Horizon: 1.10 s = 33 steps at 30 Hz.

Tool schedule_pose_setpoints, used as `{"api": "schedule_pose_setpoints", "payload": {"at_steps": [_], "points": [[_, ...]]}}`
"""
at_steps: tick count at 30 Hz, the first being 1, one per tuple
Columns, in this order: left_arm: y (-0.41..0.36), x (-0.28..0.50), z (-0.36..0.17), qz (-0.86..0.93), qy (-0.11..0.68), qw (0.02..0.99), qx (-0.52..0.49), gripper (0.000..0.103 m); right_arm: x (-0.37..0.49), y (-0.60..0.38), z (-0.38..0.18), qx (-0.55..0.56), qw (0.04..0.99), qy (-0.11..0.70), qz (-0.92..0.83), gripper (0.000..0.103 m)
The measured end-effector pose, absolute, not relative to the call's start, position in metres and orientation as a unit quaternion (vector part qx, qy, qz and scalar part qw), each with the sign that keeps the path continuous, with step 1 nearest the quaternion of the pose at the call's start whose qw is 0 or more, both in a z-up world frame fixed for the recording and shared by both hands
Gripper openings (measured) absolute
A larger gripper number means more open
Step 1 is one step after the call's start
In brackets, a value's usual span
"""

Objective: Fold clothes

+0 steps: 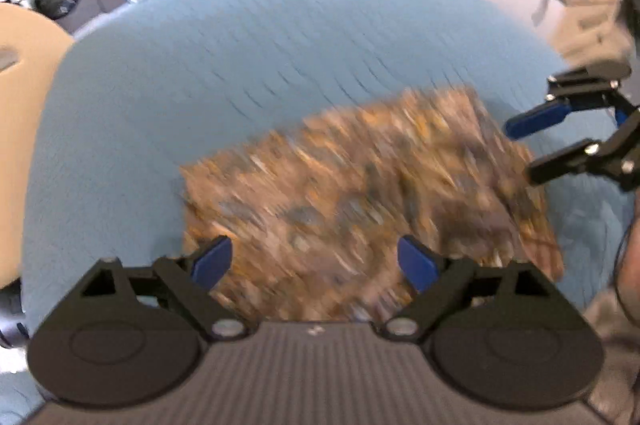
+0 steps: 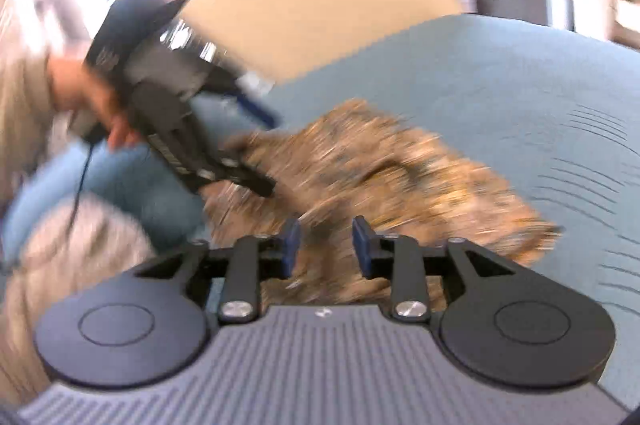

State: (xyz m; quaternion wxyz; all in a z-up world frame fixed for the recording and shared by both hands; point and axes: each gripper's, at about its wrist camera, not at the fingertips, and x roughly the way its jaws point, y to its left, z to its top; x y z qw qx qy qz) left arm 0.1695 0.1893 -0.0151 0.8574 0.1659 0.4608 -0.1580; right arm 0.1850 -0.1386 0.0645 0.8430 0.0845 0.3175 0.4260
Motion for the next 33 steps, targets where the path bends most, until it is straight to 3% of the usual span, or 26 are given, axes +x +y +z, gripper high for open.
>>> {"api": "schedule_pose_setpoints", "payload": {"at_steps": [2, 6, 15, 23, 31, 33], "points": [[0.199, 0.186, -0.01, -0.136, 0.461, 0.86, 0.17, 0.093, 0.2, -0.162, 0.062, 0.124, 0.854, 0.319, 0.392, 0.066], [0.229, 0.225, -0.022, -0.11, 0.485, 0.857, 0.138, 0.093, 0.242, -0.214, 0.038, 0.232, 0.843, 0.351, 0.335, 0.066], [0.266, 0.275, -0.059, -0.127, 0.492, 0.861, 0.02, 0.092, 0.282, -0.245, -0.023, 0.356, 0.791, 0.389, 0.311, 0.066], [0.258, 0.278, -0.089, -0.188, 0.497, 0.846, 0.05, 0.085, 0.299, -0.201, -0.029, 0.323, 0.794, 0.391, 0.335, 0.065], [0.245, 0.281, -0.101, -0.196, 0.502, 0.839, 0.079, 0.086, 0.303, -0.161, -0.02, 0.238, 0.774, 0.422, 0.409, 0.065], [0.246, 0.28, -0.099, -0.189, 0.5, 0.842, 0.075, 0.075, 0.299, -0.154, -0.016, 0.219, 0.768, 0.426, 0.425, 0.065]]}}
